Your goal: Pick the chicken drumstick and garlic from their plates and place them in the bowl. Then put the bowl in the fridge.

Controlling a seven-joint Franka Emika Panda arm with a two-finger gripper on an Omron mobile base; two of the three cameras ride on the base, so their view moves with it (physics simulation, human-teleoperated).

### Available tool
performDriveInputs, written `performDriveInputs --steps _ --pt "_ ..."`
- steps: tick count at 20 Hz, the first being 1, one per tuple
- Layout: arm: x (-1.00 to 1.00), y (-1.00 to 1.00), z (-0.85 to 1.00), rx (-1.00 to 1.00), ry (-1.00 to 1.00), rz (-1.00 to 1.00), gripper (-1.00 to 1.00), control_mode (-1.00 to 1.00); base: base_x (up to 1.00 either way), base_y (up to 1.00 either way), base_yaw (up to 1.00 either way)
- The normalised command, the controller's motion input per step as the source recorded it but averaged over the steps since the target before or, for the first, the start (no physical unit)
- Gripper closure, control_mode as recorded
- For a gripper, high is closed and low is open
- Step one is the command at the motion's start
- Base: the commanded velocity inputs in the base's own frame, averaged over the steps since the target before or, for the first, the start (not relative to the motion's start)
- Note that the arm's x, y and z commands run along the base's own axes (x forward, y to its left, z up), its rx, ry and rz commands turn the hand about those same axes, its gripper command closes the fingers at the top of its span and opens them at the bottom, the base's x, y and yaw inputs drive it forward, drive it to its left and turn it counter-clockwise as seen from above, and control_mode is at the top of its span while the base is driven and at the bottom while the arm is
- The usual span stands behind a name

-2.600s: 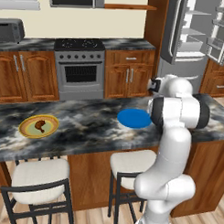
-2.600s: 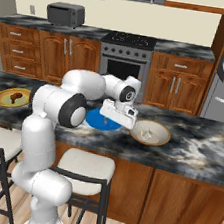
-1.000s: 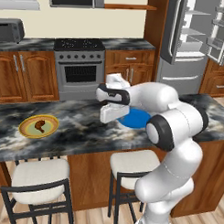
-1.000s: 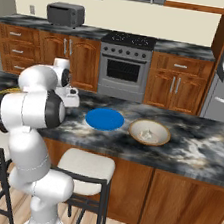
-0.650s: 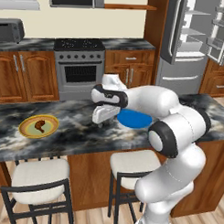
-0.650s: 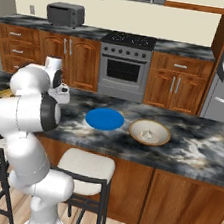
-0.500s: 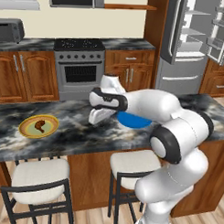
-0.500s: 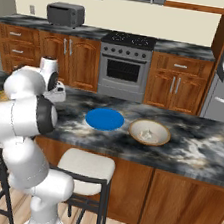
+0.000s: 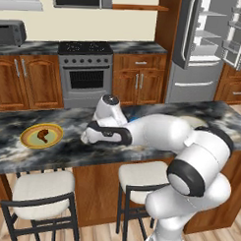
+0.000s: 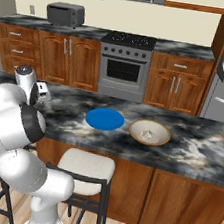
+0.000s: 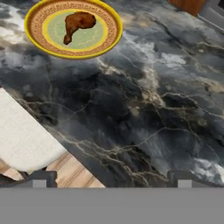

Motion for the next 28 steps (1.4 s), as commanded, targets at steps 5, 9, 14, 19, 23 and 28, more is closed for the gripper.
performDriveInputs --steps 5,9,14,19,23,28 --pt "0.0 0.49 0.34 0.21 0.11 -0.03 -1.0 -1.0 0.0 0.0 0.0" --pt "0.0 0.54 0.19 0.25 0.01 -0.05 -1.0 -1.0 0.0 0.0 0.0" --pt "0.05 0.58 0.0 0.07 0.0 -0.05 -1.0 -1.0 0.0 0.0 0.0" --pt "0.18 0.6 -0.01 -0.08 -0.02 -0.03 -1.0 -1.0 0.0 0.0 0.0" --pt "0.33 0.51 0.0 -0.11 0.05 -0.04 -1.0 -1.0 0.0 0.0 0.0" --pt "0.33 0.38 0.0 -0.05 0.18 -0.01 -1.0 -1.0 0.0 0.0 0.0"
